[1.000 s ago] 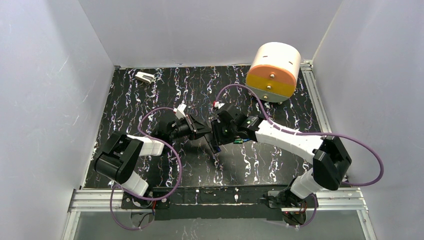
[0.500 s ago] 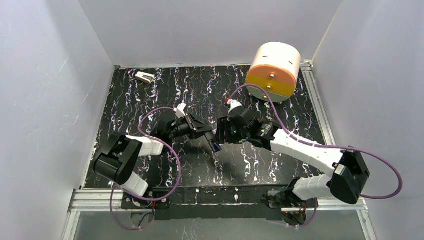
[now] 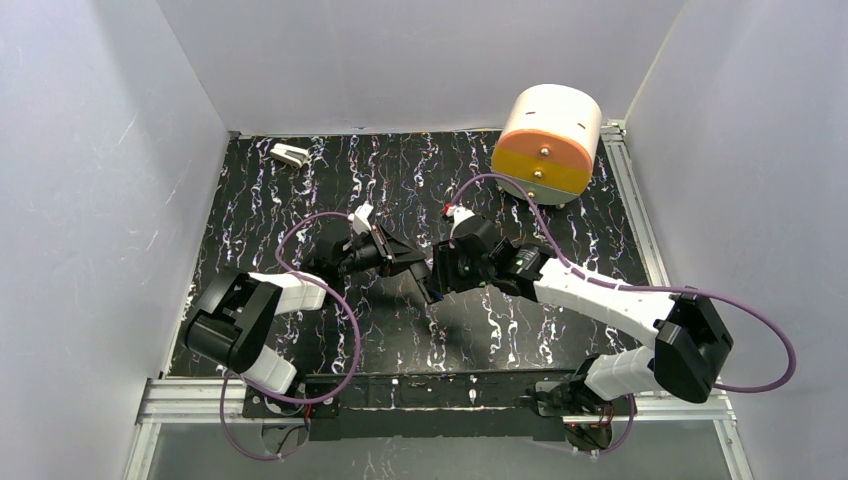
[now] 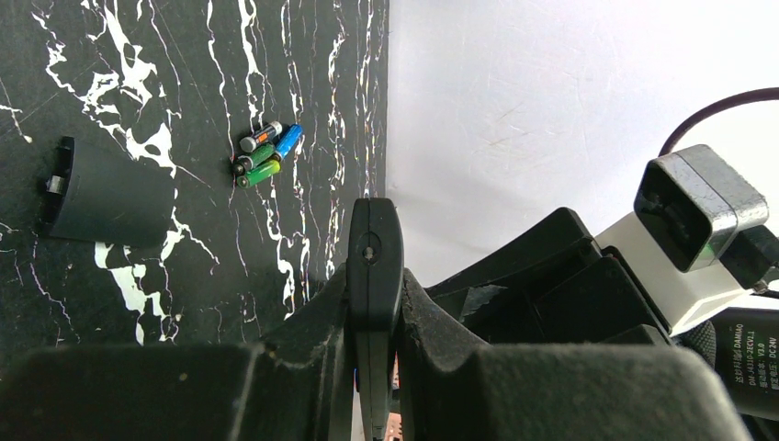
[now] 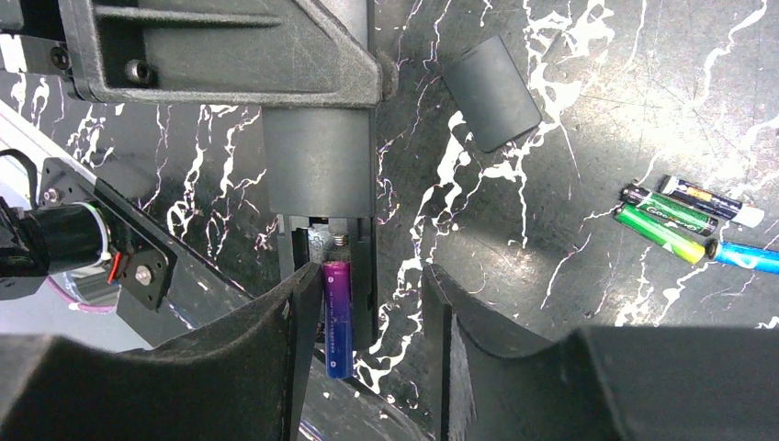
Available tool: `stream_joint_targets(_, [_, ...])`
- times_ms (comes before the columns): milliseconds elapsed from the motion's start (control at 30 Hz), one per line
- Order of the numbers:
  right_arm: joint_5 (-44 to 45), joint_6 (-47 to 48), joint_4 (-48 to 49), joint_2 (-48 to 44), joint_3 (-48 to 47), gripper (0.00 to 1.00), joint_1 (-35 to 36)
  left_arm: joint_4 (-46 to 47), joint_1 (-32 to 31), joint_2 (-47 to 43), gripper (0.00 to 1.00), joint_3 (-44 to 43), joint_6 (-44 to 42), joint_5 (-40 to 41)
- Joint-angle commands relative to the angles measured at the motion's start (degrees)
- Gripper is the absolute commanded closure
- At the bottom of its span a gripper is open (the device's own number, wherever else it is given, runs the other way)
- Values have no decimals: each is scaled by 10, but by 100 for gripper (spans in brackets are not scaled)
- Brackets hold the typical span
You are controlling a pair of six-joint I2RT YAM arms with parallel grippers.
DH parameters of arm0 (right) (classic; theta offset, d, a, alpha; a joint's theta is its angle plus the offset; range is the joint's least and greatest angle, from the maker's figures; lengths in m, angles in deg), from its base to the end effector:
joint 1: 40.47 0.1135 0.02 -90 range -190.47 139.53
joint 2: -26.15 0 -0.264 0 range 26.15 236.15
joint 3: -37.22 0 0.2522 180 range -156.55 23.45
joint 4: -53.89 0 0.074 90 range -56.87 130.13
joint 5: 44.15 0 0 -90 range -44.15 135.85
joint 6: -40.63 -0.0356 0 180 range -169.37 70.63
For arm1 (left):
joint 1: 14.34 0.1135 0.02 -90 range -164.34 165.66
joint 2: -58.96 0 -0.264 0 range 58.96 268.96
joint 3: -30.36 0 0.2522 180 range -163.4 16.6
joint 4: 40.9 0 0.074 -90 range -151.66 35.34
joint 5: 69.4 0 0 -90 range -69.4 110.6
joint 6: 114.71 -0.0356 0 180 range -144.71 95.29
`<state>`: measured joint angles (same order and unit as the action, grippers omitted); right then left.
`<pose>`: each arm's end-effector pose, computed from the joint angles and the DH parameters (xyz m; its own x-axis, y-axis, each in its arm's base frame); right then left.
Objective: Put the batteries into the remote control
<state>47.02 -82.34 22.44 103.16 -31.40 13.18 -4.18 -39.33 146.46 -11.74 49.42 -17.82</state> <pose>0.1750 0.2366 0.2637 -0.7517 -0.1035 -0.6513 -0.4611 0.7886 0.4069 0.2501 -0.1410 0.1823 -0.8913 -0.4160 -0.1801 0.1112 0.1845 -0.9765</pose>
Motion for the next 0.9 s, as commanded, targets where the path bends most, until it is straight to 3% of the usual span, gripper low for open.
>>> stream_joint_targets(0, [-7,11,16,8,-6,49,0,-1,-3,-17,100,-21,-5,-14])
stream_joint_targets(600, [0,2,34,8,-4,62,0,-1,-3,-16,100,-27,4,-18])
stream_joint_targets(867, [29,-28,64,-54,7,41,0,-12,-1,-17,100,-34,2,-21])
